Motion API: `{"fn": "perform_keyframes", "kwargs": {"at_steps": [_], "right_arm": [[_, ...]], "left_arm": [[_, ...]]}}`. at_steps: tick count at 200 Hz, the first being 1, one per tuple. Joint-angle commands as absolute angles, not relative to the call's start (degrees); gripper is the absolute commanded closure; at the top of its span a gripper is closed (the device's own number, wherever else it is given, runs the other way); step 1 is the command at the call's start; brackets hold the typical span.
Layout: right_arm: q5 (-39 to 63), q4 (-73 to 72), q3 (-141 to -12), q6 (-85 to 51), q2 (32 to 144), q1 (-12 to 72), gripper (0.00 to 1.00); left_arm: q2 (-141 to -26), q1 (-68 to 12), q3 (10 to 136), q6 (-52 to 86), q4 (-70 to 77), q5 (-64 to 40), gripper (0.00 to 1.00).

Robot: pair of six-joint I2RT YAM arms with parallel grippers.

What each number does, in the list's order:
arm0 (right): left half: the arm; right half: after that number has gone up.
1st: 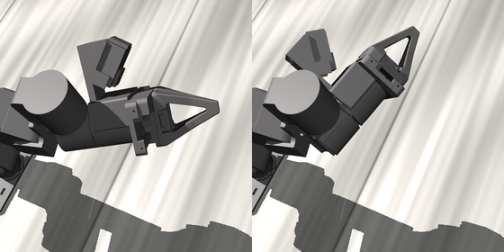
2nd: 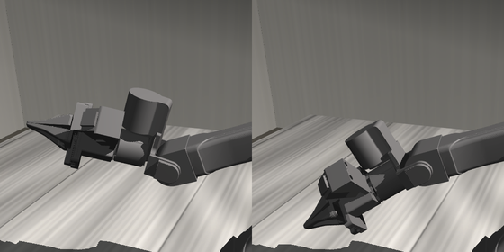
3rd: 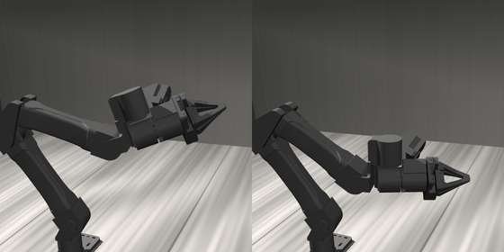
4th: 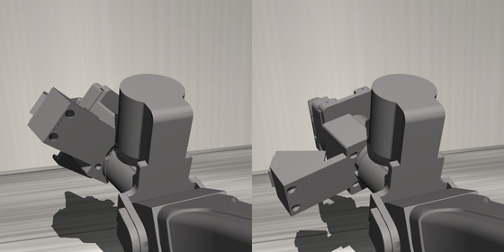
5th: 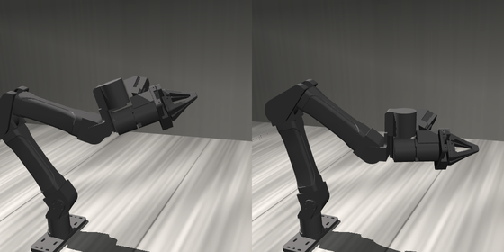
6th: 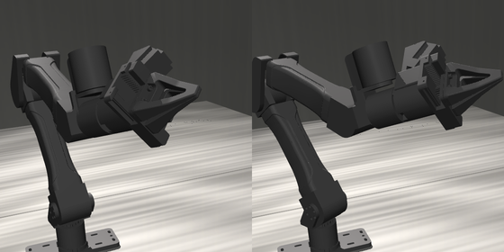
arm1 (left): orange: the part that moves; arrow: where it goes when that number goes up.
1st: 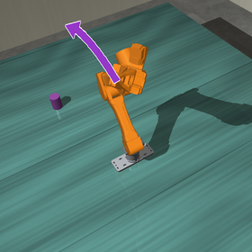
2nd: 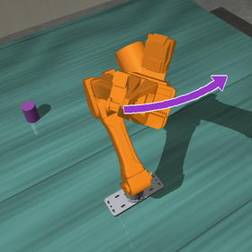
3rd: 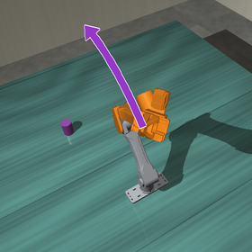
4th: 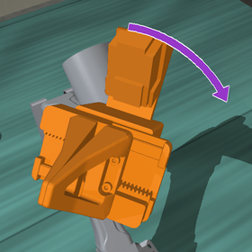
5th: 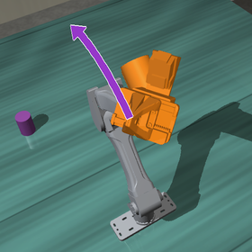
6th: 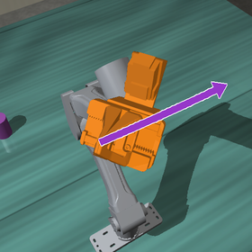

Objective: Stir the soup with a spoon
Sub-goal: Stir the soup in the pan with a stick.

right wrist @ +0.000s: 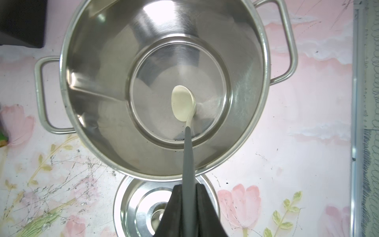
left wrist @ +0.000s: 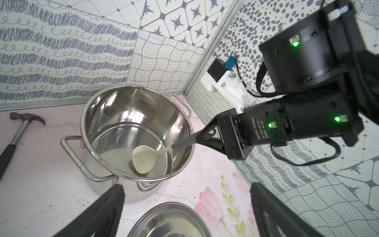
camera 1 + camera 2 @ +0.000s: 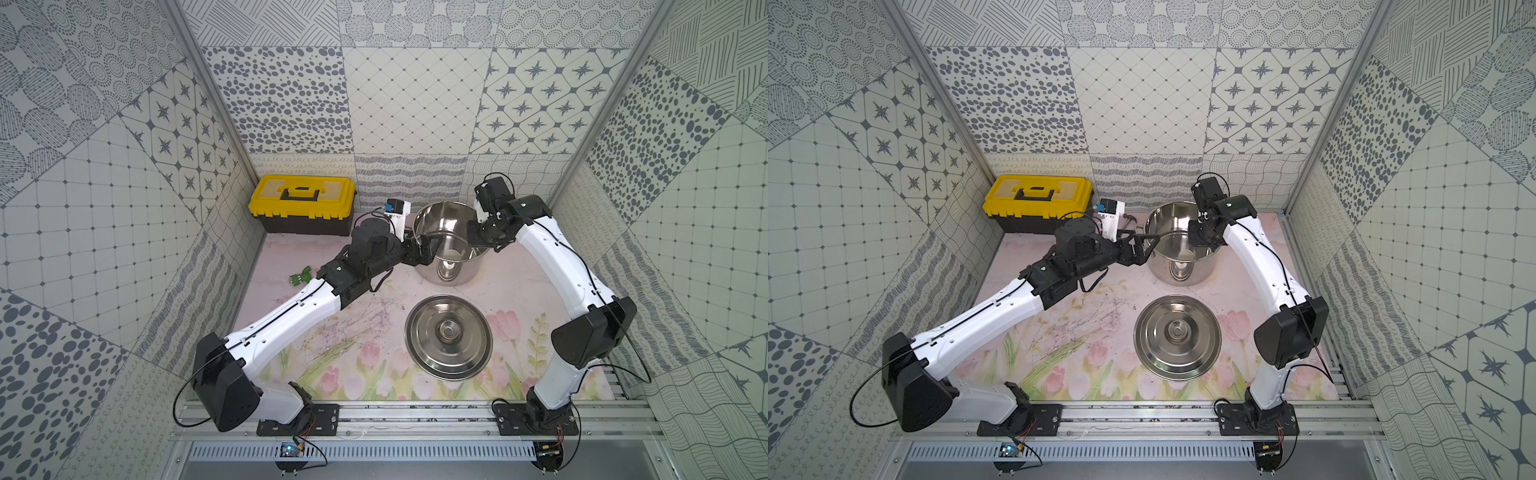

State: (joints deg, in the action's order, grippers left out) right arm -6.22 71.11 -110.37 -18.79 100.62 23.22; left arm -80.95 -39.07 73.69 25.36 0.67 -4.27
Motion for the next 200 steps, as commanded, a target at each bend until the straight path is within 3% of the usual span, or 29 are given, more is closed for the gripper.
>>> {"fn": "perform_keyframes", "kwargs": {"at_steps": [1, 48, 98, 159, 200], "right_arm": [[-3.3, 65.5, -110.4, -22.2, 100.8, 25.1, 1.0], [-2.8, 65.1, -120.1, -24.6, 104.8, 24.0, 1.0], [0.7, 67.1, -122.3, -22.5, 98.5, 19.6, 1.0], [8.6, 65.5, -112.8, -20.0, 82.0, 12.0, 1.0], [4.8, 47.7, -97.9, -27.3, 71.0, 2.7, 1.0]], "left_arm": [[-81.1, -39.2, 74.5, 24.7, 3.1, -4.6, 0.0], [-80.9, -39.2, 75.5, 25.0, 1.9, -4.7, 0.0], [-80.8, -39.2, 76.4, 25.1, 1.7, -3.7, 0.0], [-83.0, -39.2, 79.5, 25.2, 0.9, -3.9, 0.0], [-84.0, -39.1, 80.6, 25.8, 1.5, -4.4, 0.0]]}}
